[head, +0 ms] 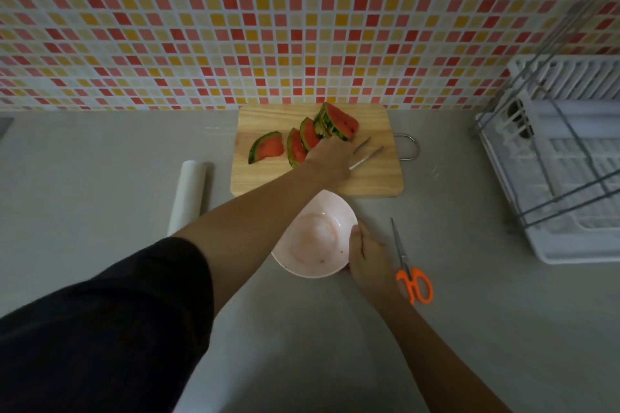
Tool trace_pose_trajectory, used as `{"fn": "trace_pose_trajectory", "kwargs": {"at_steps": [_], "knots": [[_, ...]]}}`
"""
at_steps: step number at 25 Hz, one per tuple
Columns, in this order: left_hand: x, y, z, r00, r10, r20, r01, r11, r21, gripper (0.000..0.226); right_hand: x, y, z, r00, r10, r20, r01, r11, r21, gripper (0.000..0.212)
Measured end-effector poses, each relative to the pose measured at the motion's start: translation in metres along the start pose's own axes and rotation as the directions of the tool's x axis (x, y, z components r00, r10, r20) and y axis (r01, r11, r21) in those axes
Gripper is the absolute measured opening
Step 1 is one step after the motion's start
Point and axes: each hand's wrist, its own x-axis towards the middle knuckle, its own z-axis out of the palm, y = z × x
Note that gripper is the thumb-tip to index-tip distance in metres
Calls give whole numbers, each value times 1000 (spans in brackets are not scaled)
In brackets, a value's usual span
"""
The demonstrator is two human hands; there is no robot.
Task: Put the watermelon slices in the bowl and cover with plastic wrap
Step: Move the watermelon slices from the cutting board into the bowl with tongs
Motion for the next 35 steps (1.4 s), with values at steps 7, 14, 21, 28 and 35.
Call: {"fn": "trace_pose_trajectory", "kwargs": {"at_steps": [7, 14, 21, 28, 35], "knots": [[-39, -55, -29, 995, -82, -55, 10, 636, -772, 31, 2, -1, -1, 998, 48, 50, -51, 997, 52, 36], [-41, -82, -15, 964, -213, 159, 237, 423, -874, 36, 5, -3, 3, 993, 108, 43, -112, 988, 107, 37], [-20, -71, -14, 924, -332, 188, 339, 488, -804, 31, 7, -2, 3, 993, 113, 47, -116, 990, 82, 37], [-2, -53, -15, 865, -452, 217, 412, 393, -822, 22, 7, 0, 4, 996, 82, 25, -84, 990, 116, 35], [3, -55, -12, 823, -532, 199, 401, 296, -867, 16, 9, 2, 8, 994, 111, -2, -110, 988, 111, 34]]}}
